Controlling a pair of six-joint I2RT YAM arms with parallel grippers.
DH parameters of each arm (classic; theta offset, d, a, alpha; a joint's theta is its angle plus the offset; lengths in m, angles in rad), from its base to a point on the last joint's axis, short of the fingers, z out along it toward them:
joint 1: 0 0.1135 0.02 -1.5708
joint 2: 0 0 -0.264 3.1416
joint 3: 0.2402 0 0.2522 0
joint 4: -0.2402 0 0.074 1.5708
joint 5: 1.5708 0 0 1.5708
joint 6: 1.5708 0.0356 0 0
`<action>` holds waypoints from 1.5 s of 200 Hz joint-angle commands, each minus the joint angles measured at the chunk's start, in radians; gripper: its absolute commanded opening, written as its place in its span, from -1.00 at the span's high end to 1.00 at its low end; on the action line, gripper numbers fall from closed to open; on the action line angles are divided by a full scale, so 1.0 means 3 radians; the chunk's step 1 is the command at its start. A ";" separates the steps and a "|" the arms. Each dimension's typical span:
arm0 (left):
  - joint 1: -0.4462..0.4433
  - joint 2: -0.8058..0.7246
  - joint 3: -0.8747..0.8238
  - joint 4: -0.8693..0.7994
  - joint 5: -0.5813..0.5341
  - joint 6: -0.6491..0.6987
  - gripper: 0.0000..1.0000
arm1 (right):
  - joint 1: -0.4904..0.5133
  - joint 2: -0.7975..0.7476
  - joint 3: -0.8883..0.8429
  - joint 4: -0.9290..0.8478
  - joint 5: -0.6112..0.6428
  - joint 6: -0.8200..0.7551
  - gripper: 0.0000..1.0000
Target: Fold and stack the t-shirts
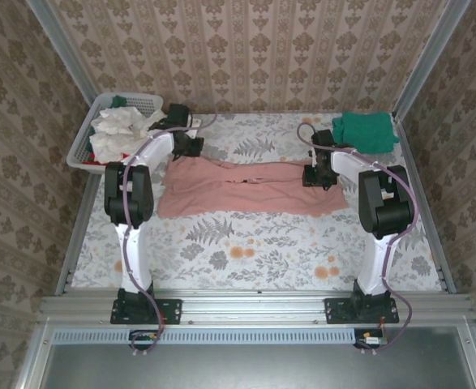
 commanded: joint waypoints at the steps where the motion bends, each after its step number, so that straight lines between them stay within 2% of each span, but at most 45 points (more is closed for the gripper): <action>1: -0.0050 -0.0265 -0.0083 -0.0188 -0.0069 -0.0008 1.00 | -0.0002 -0.0071 -0.0059 0.0005 -0.0044 -0.0015 0.19; 36: -0.0141 -0.0523 -0.0350 -0.0465 -0.0034 -0.0278 1.00 | -0.0002 -0.0167 -0.0128 0.0029 -0.0088 0.0053 0.19; 93: -0.0271 -0.1116 -0.1479 -0.0001 -0.0095 -0.0646 1.00 | 0.0003 -0.0414 -0.0176 0.0033 -0.0266 0.0188 0.18; 132: -0.0336 -0.1232 -0.1622 -0.0024 -0.0024 -0.0723 1.00 | 0.0063 -0.0478 -0.0144 0.0064 -0.0303 0.0303 0.11; 185: -0.0416 -0.1372 -0.1946 0.0050 -0.0128 -0.0779 1.00 | 0.0080 -0.0323 0.0168 -0.0014 -0.0205 0.0418 0.04; 218: -0.0319 -0.1454 -0.2138 0.0131 -0.0122 -0.0782 1.00 | 0.0075 -0.0058 0.0552 -0.0226 0.0181 0.0379 -0.13; 240: -0.0220 -0.1523 -0.2234 0.0190 -0.0083 -0.0774 1.00 | 0.0050 0.0197 0.0818 -0.0351 0.0265 0.0367 -0.27; 266: -0.0143 -0.1572 -0.2311 0.0199 -0.0063 -0.0738 1.00 | 0.0029 0.0443 0.1051 -0.0554 0.0275 0.0421 -0.30; 300: -0.0123 -0.1554 -0.2393 0.0245 -0.0025 -0.0715 1.00 | 0.0033 0.0438 0.0975 -0.0567 0.0244 0.0417 -0.26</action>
